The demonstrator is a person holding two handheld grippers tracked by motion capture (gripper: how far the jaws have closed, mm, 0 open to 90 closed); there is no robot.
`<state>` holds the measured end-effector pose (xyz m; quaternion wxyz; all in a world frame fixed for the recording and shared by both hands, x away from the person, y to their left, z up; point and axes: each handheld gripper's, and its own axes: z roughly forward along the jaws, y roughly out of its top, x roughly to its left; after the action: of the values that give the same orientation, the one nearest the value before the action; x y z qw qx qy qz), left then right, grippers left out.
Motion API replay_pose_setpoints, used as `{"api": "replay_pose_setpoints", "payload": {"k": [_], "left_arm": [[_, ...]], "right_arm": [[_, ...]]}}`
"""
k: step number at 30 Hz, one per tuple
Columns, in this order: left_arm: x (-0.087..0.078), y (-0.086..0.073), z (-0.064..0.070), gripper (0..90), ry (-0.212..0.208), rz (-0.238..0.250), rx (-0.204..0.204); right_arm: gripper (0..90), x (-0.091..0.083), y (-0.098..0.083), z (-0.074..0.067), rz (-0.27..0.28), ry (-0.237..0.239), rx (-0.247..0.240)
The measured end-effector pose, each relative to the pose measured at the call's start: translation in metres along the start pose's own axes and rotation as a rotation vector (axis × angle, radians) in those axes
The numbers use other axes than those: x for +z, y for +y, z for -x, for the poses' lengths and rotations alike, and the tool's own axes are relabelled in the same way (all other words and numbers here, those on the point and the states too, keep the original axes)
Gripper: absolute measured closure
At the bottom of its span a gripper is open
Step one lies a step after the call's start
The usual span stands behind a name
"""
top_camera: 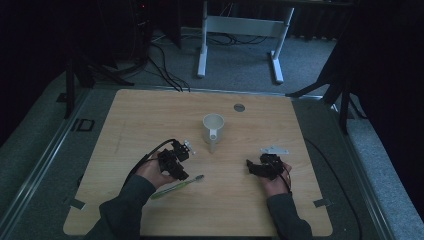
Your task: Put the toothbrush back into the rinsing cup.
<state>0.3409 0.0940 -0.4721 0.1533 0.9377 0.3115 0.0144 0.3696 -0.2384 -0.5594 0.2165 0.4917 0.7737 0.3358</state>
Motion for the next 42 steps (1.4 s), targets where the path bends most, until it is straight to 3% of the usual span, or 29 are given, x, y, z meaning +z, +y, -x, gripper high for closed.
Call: {"api": "replay_pose_setpoints", "payload": {"k": [42], "left_arm": [[0.025,-0.004,0.004,64.2,-0.023,-0.094,0.034]], "right_arm": [[25.6,0.000,0.000,0.000,0.000,0.000,0.000]]}}
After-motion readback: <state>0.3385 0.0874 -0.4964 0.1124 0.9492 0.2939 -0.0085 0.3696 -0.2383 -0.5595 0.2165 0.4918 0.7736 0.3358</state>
